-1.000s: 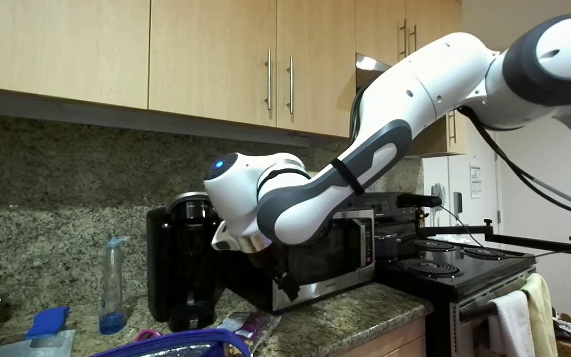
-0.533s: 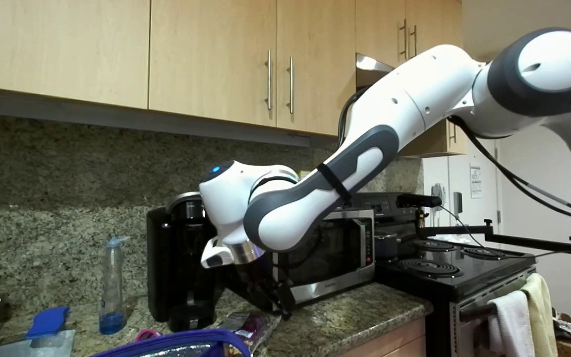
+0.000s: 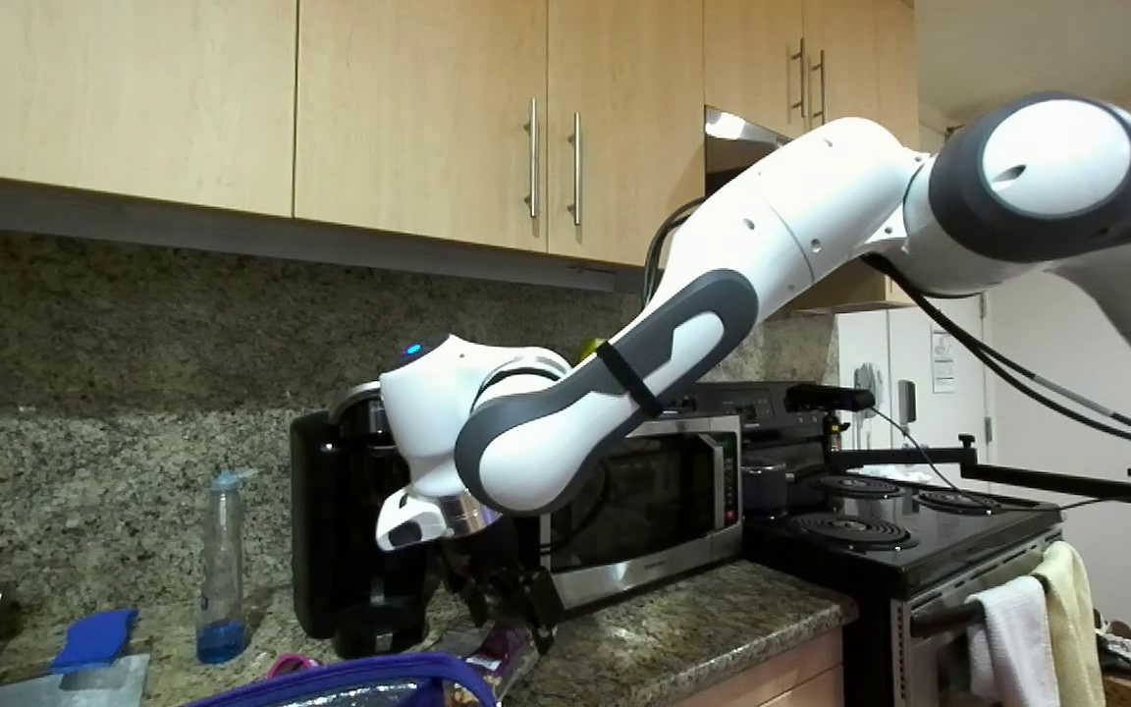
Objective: Put the packet on the counter in the bag
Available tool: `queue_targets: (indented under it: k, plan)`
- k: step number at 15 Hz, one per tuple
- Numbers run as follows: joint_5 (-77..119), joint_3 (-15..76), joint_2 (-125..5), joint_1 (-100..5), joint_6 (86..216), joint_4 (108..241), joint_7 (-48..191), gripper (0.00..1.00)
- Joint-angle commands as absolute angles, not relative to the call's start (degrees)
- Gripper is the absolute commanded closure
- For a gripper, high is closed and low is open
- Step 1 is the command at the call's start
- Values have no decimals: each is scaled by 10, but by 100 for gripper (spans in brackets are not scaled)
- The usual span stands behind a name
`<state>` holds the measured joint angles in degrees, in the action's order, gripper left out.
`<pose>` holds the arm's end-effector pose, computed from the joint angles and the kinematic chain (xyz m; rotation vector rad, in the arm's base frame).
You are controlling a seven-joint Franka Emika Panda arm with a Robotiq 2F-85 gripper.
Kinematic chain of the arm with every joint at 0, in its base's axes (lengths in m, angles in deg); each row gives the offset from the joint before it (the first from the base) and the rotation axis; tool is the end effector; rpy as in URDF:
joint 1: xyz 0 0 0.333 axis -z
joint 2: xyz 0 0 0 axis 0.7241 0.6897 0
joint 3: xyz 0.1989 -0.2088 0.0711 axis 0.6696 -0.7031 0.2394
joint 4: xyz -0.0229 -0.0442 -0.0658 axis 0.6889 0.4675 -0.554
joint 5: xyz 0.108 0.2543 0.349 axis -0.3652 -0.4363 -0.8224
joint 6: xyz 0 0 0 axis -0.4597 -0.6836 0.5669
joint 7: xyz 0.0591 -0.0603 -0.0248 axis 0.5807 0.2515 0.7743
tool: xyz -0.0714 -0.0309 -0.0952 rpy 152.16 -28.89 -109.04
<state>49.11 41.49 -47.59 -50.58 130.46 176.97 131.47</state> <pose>0.6939 0.0874 0.2569 2.1206 1.8000 -0.4216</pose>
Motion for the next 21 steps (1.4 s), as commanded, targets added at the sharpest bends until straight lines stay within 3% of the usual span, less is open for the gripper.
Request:
queue_targets:
  k: [1, 12, 21]
  plan:
    - [471, 409, -439, -497, 1331, 1725, 1363, 0]
    - [429, 410, -401, -500, 1295, 1696, 1388, 0]
    - [442, 397, -319, -496, 1444, 1651, 1473, 0]
